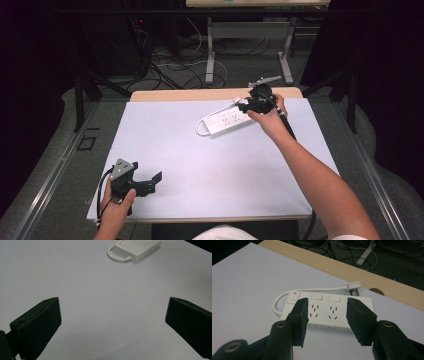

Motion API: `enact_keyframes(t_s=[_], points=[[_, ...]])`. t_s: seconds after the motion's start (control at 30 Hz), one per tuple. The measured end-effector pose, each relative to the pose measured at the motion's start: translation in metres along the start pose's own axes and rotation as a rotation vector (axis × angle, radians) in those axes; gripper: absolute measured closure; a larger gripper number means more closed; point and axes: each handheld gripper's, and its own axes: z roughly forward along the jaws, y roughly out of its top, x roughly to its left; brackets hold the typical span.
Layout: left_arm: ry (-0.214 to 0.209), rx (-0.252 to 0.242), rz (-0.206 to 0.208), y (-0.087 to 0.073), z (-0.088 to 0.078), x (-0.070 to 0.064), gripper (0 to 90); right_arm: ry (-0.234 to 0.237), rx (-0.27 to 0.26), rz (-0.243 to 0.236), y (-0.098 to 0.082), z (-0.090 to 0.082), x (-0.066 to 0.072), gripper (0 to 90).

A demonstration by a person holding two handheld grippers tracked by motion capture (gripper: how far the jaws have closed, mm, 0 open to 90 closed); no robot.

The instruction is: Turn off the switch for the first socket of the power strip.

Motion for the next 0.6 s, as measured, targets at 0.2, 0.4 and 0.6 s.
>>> enact_keyframes(t_s=[0.2, 0.4, 0.6], points=[[0.001, 0.0, -0.001, 0.0, 0.0, 0.0, 0.1, -0.001, -0.004, 0.005, 0.007, 0.006, 0.0, 58.8], [0.001, -0.001, -0.002, 0.0, 0.0, 0.001, 0.1, -0.012, 0.01, -0.004, 0.015, 0.013, -0.001, 63.5], [0.0, -0.002, -0.006, 0.0, 0.0, 0.001, 0.1, -0.017, 0.006, 0.008, 0.02, 0.019, -0.003, 68.0]])
